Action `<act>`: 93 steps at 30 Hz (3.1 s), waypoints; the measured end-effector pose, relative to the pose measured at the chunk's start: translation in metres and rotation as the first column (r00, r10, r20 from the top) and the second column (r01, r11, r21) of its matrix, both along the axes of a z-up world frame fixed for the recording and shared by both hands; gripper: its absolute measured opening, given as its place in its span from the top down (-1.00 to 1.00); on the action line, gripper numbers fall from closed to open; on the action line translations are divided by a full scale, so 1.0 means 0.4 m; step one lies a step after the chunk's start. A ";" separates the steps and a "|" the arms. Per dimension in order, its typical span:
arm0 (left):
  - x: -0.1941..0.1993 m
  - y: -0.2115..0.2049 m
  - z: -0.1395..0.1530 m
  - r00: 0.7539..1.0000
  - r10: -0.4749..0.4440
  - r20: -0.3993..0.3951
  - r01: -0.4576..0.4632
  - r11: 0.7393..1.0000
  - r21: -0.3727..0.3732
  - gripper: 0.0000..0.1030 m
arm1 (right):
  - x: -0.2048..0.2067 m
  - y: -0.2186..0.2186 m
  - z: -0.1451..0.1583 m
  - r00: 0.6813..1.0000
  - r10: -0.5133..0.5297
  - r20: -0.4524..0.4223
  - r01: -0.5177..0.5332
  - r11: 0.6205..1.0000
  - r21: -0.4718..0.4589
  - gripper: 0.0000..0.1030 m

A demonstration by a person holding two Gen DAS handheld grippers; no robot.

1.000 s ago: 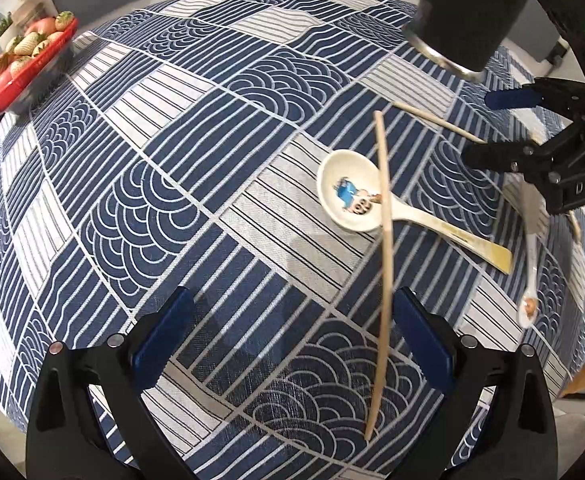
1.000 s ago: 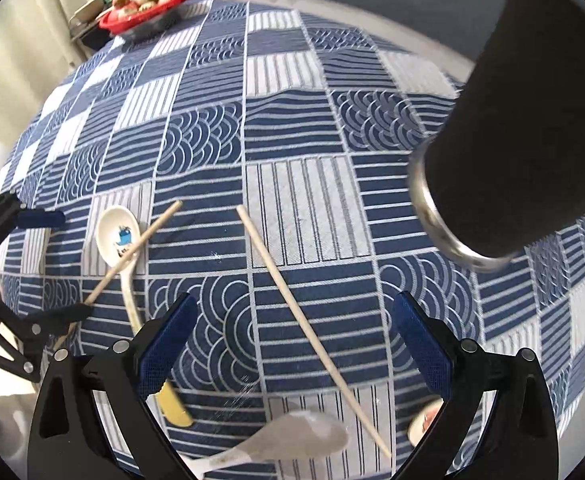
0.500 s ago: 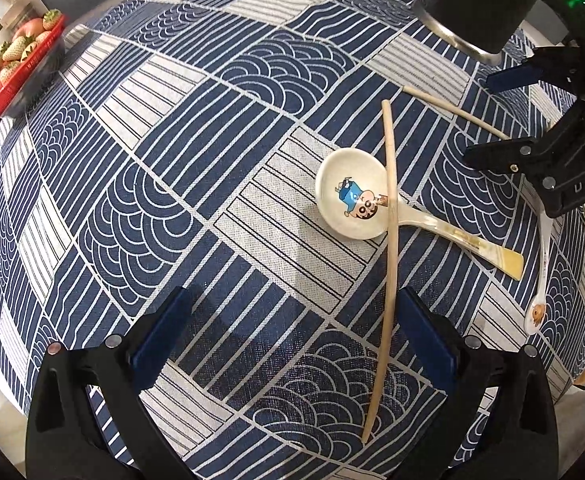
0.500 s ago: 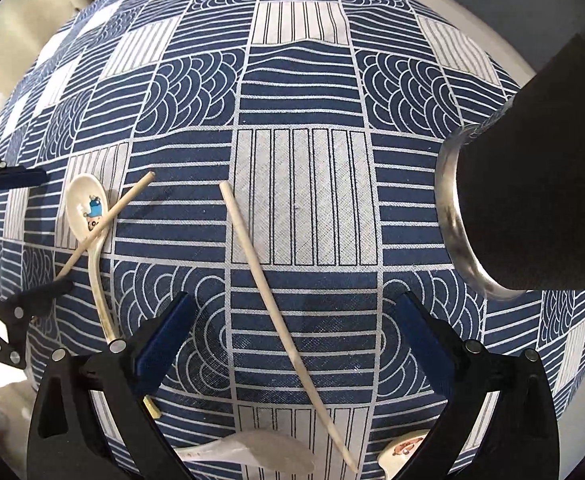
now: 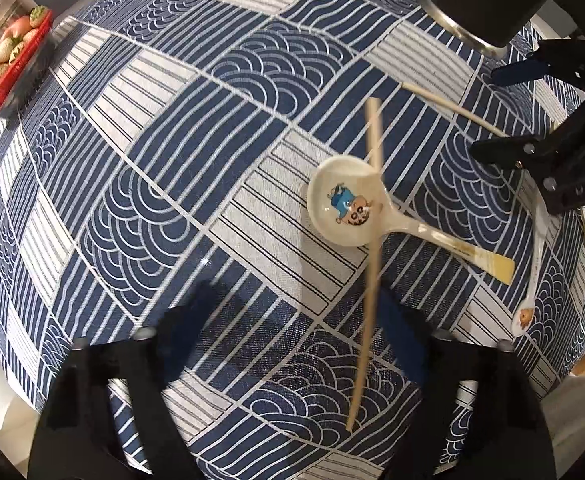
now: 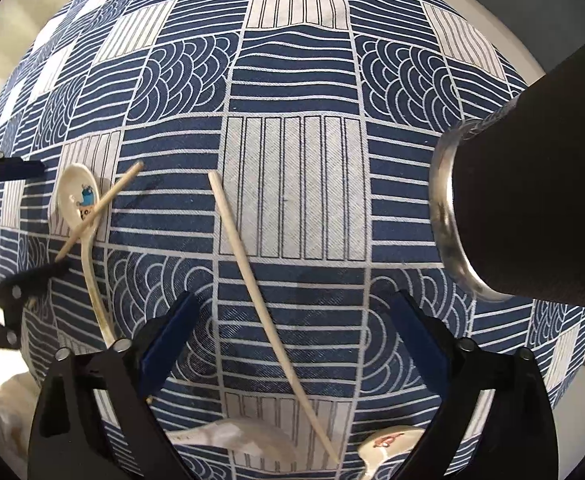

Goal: Organize utensils
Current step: 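Grasp a chopstick with the left tool while the right tool grasps another, then lift both held chopsticks upright above the black holder's opening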

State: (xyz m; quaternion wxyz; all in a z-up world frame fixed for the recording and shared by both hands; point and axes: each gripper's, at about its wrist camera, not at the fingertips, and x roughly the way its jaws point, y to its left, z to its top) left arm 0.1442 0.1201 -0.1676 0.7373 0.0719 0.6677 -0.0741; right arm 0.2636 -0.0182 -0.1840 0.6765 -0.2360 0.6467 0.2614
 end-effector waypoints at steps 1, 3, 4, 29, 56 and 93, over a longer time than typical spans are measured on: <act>0.006 0.003 0.006 1.000 0.006 0.001 -0.006 1.000 -0.002 -0.14 | 0.012 -0.027 0.010 1.000 0.001 0.000 -0.001 1.000 0.003 -0.46; 0.018 0.009 0.015 1.000 0.012 -0.001 -0.012 1.000 -0.005 0.51 | 0.025 -0.038 0.022 1.000 0.001 0.003 -0.001 1.000 0.005 -0.17; 0.026 0.015 0.017 1.000 0.020 -0.003 -0.020 1.000 -0.014 0.74 | 0.028 -0.040 0.031 1.000 0.005 0.002 -0.005 1.000 0.005 0.12; -0.065 0.056 0.222 0.973 -0.076 0.218 0.059 0.995 0.084 0.91 | -0.104 -0.086 0.280 0.972 -0.110 0.206 0.108 0.994 0.020 0.92; 0.006 -0.066 0.515 0.784 -0.243 0.572 0.272 0.962 0.035 0.90 | -0.168 -0.220 0.665 0.679 -0.511 0.527 0.404 0.859 0.313 0.91; 0.327 -0.310 0.596 0.625 -0.091 0.775 0.525 0.785 -0.331 0.90 | 0.068 -0.483 0.664 0.554 -0.680 0.481 0.106 0.630 0.769 0.91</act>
